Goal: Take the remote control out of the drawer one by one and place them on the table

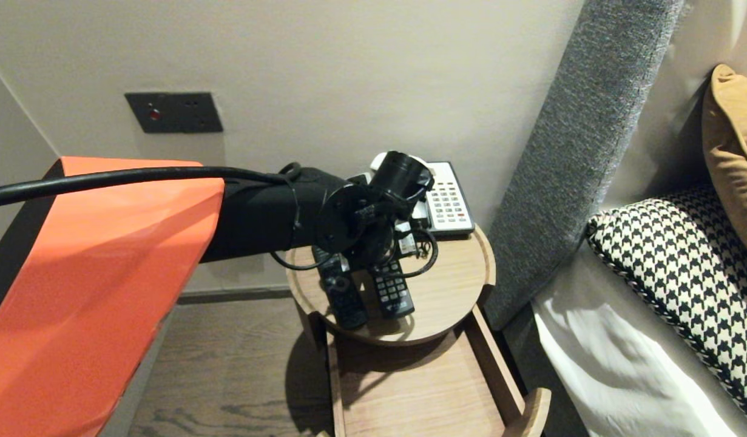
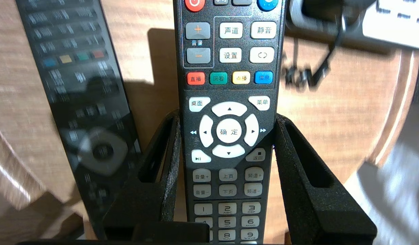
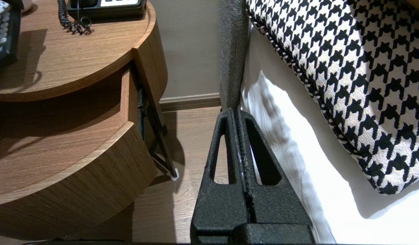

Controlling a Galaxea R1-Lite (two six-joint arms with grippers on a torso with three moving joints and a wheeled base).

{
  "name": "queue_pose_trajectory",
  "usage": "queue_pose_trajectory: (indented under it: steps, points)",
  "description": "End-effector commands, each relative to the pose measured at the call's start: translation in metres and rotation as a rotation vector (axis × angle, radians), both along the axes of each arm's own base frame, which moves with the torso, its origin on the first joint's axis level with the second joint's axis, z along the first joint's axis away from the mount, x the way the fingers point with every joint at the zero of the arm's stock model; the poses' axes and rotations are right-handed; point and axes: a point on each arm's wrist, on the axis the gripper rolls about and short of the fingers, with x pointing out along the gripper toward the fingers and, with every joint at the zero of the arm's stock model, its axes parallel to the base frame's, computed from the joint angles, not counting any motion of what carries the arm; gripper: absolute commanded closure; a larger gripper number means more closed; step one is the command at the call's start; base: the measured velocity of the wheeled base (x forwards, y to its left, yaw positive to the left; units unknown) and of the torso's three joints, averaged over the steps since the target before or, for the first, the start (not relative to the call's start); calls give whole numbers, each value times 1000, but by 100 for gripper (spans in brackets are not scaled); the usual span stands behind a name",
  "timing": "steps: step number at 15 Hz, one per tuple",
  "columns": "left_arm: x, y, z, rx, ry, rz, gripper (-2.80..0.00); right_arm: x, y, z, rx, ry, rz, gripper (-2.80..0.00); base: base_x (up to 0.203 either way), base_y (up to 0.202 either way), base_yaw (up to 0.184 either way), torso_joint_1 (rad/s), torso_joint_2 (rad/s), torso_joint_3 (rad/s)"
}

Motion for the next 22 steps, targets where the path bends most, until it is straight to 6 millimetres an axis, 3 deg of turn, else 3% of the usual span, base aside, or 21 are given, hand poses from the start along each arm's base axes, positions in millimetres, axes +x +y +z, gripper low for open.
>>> queue_pose_trajectory:
  steps: [1,7,22]
  points:
    - [6,2,-5,7,-3,34,0,3,0,-11,0,40,0,0,0,0,0,0,0,0]
    - [24,1,-22,38,-79,143,0,3,0,-11,0,40,0,0,0,0,0,0,0,0]
    - [44,-3,-58,69,-63,165,0,3,0,-11,0,40,0,0,0,0,0,0,0,0]
